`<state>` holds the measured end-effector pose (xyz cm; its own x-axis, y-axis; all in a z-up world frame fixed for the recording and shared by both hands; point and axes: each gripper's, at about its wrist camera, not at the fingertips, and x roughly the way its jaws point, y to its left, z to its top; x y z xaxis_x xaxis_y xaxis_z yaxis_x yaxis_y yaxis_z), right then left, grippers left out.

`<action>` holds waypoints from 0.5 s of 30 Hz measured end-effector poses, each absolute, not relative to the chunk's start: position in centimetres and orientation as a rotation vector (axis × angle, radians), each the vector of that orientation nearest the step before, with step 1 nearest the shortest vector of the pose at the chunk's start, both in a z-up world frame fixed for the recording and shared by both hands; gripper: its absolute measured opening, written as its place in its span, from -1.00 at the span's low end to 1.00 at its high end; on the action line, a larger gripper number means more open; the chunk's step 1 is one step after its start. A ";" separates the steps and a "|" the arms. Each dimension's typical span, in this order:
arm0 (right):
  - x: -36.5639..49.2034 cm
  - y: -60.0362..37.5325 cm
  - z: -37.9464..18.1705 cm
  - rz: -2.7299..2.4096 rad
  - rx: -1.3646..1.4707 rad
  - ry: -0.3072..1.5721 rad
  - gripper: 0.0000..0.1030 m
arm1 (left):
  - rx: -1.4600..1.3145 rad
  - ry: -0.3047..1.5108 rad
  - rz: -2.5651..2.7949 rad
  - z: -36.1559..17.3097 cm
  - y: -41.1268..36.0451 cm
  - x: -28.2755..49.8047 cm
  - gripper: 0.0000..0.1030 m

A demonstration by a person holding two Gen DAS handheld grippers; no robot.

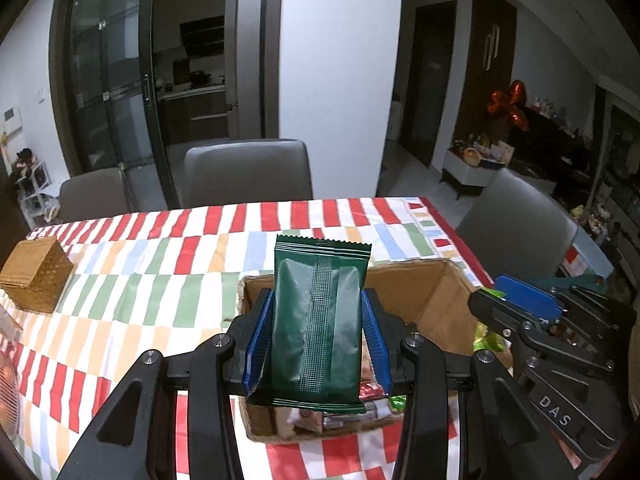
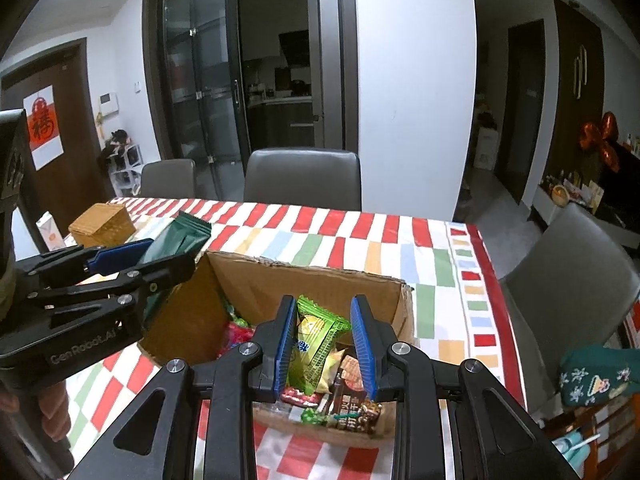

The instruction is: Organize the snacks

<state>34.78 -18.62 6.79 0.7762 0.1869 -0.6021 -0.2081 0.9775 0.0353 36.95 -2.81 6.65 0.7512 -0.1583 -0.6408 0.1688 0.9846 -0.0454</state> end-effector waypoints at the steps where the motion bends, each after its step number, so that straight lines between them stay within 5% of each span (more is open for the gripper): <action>1: 35.2 -18.7 6.7 0.208 -0.036 0.655 -0.43 | 0.018 0.708 -0.173 6.6 -2.9 37.2 -0.16; 6: 36.2 -18.9 6.1 0.183 -0.039 0.691 -0.36 | 0.051 0.719 -0.148 6.3 -3.0 37.4 0.15; 15: 34.2 -19.3 6.0 0.145 -0.032 0.690 0.11 | 0.072 0.669 -0.115 6.6 -2.4 33.8 0.35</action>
<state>34.16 -19.28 5.96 0.7619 0.1230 -0.6359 -0.1439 0.9894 0.0190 33.81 -2.39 6.60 0.7787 -0.0829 -0.6219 0.1292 0.9912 0.0297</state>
